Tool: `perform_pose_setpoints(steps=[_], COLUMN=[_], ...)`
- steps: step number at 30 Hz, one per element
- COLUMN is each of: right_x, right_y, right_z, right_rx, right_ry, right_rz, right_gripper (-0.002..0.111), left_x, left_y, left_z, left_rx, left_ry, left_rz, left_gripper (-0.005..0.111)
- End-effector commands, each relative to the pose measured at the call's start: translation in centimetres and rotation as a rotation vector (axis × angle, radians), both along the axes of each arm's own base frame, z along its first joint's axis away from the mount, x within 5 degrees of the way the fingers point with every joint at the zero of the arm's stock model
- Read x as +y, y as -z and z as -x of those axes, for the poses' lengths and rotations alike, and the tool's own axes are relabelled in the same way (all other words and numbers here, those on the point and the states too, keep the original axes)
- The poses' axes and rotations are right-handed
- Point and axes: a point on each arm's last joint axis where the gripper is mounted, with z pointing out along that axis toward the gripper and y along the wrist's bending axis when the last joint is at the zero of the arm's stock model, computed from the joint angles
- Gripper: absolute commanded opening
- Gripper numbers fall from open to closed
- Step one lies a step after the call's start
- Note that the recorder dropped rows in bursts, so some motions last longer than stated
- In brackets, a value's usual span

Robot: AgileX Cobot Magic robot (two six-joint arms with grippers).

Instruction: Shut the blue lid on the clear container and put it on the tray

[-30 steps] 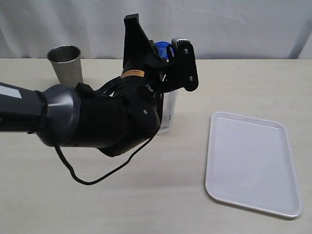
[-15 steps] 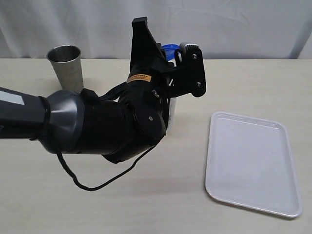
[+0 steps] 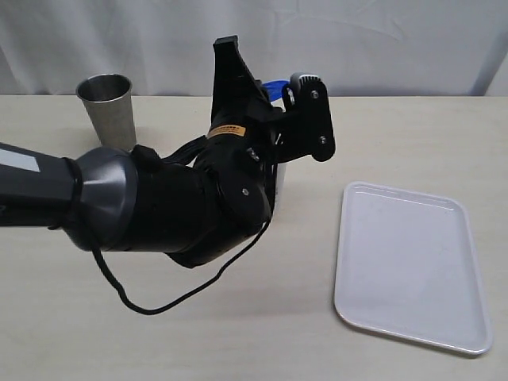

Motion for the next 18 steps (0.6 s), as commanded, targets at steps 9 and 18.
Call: perform_pose_setpoints(steps=[9,18], right_x=[0.0,0.0], right_y=[0.1,0.1], right_z=[0.0,0.0], right_rx=[0.000,0.000], right_ry=[-0.002,-0.002], right_rz=[-0.005,-0.005], right_gripper=[0.004,0.004], left_x=[-0.6,-0.8], left_y=[0.7,1.6], left_z=[0.5,0.6], left_rx=[0.070,0.128], left_ry=[0.046,0.063], left_rz=[-0.014,-0.010], left_gripper=[0.000,0.000])
